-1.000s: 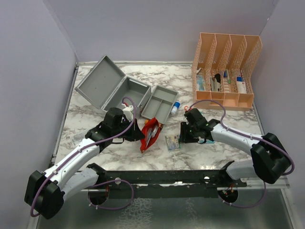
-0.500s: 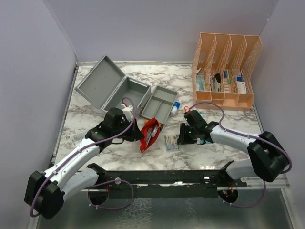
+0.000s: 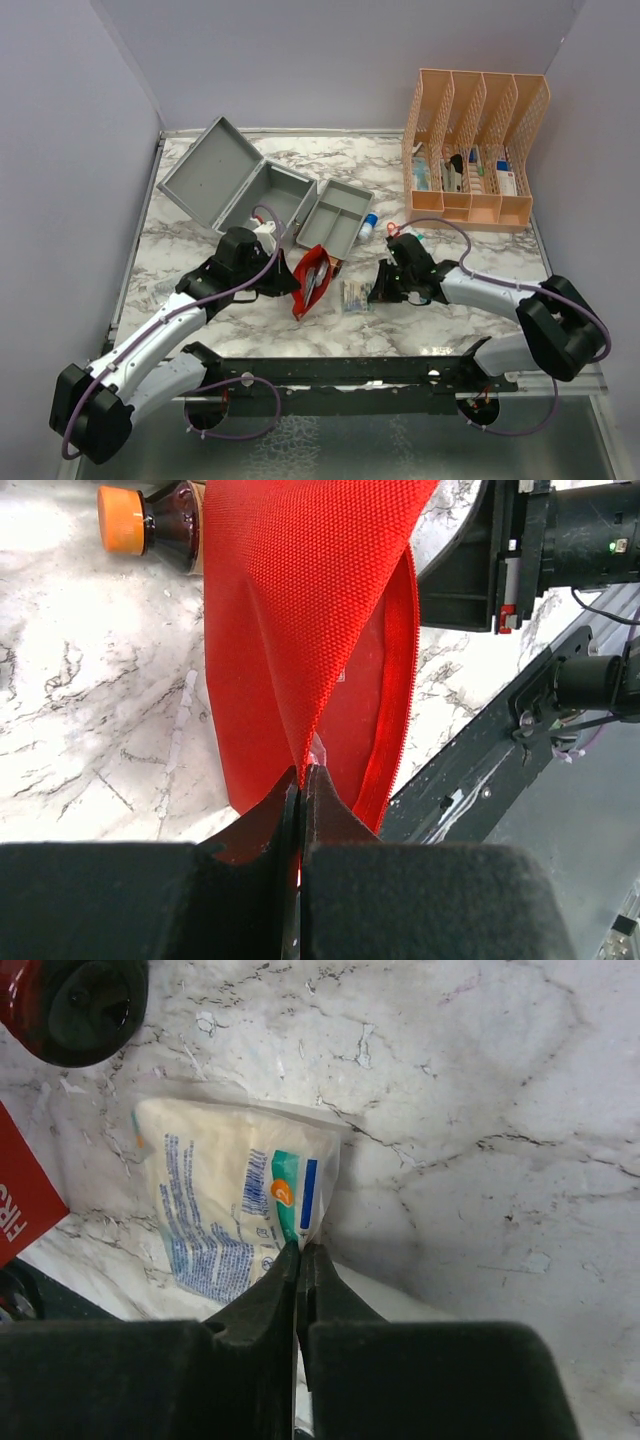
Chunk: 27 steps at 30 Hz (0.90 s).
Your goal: Organize the medicine kit
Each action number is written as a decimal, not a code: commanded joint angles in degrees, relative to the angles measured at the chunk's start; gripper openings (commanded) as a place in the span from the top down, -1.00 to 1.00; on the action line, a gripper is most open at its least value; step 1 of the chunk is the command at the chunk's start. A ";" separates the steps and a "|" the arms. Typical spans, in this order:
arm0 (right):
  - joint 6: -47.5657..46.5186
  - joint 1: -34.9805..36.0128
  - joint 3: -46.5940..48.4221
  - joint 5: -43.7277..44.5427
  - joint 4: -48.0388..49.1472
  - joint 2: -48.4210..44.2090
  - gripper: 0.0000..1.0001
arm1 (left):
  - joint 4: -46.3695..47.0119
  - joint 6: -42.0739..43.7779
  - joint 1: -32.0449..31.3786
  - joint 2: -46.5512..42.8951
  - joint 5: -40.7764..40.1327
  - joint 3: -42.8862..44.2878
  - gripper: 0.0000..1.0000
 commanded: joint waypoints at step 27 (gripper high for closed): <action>11.65 6.18 10.95 5.14 -8.01 -20.55 0.98 | -0.36 2.20 -0.19 -1.05 -4.50 2.84 1.00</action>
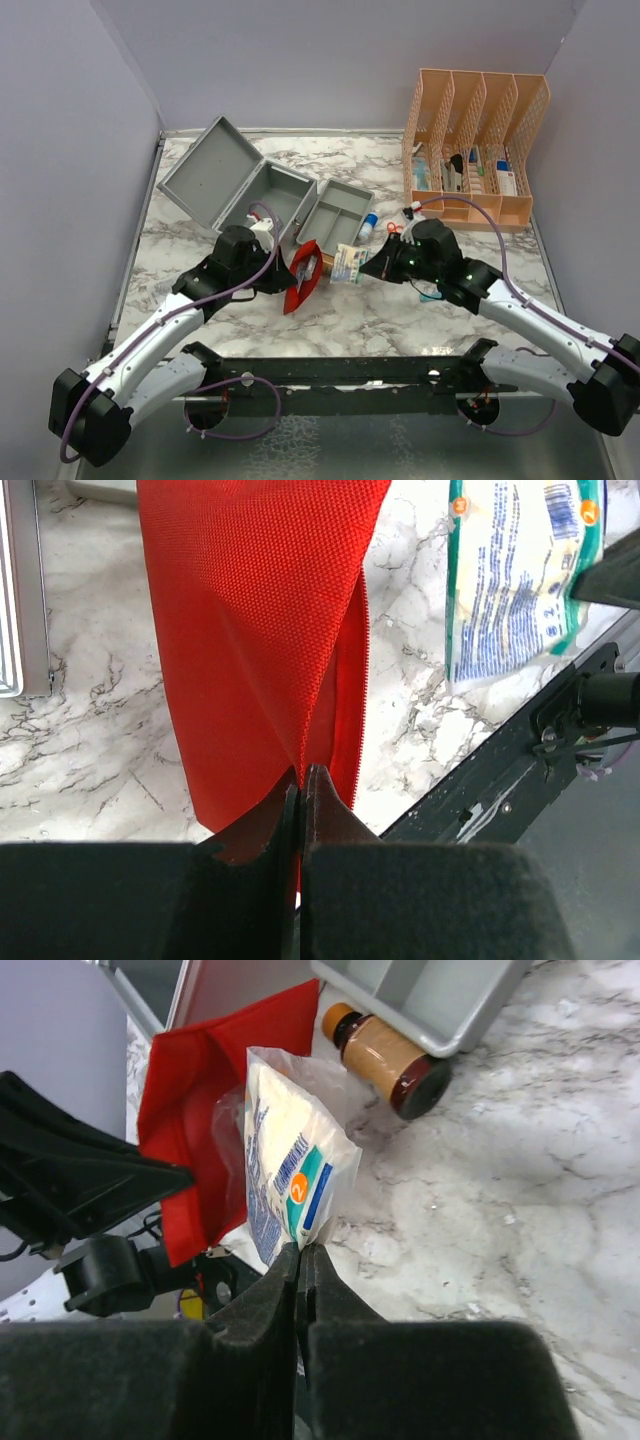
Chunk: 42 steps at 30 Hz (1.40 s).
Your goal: Organize the medicine kit
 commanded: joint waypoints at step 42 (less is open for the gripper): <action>19.63 20.26 20.67 12.73 1.73 28.22 0.98 | 6.12 2.51 -0.23 2.32 8.52 -1.01 1.00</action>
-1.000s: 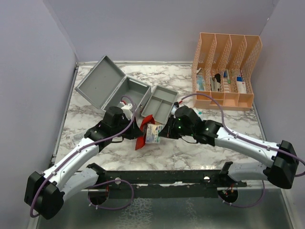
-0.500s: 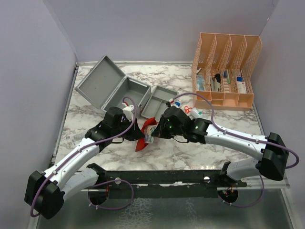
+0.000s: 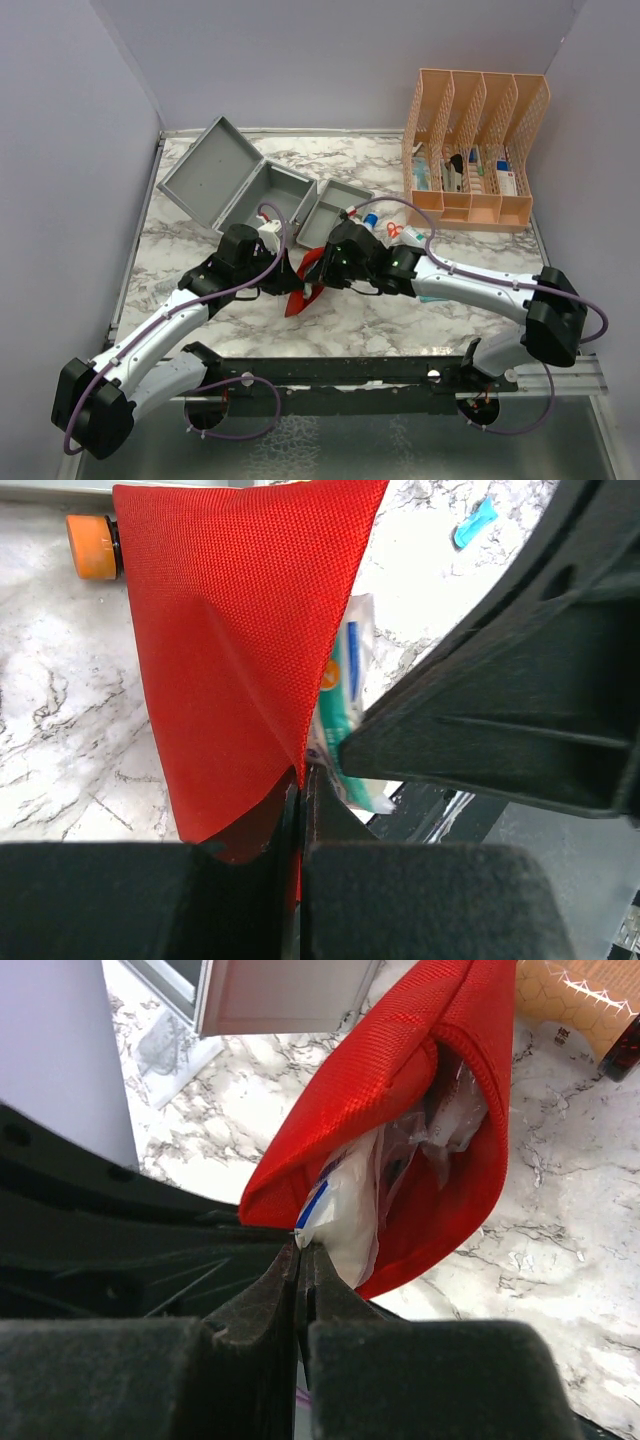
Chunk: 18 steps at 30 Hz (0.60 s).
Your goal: Organize the medicine kit
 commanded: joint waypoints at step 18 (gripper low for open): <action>4.78 0.96 -5.57 2.13 6.67 -0.56 0.33 | 1.94 0.28 -0.22 -1.44 1.17 -0.37 1.00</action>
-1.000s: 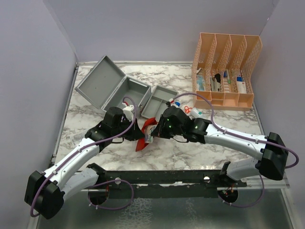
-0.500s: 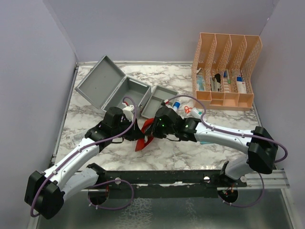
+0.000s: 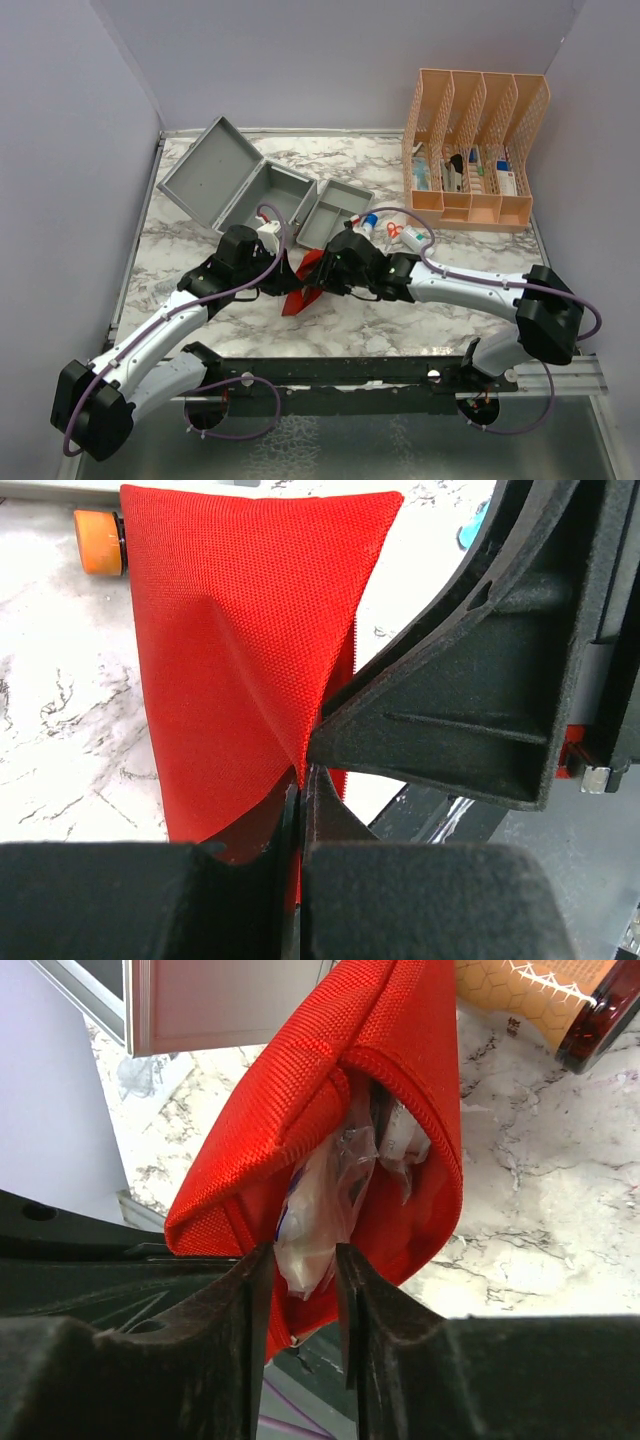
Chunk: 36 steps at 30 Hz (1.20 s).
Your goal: Organize the medicine kit
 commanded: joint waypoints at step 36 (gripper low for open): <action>-9.52 0.43 8.18 5.41 -4.05 4.70 0.96 | 0.80 -2.06 -0.21 -2.52 3.87 0.48 1.00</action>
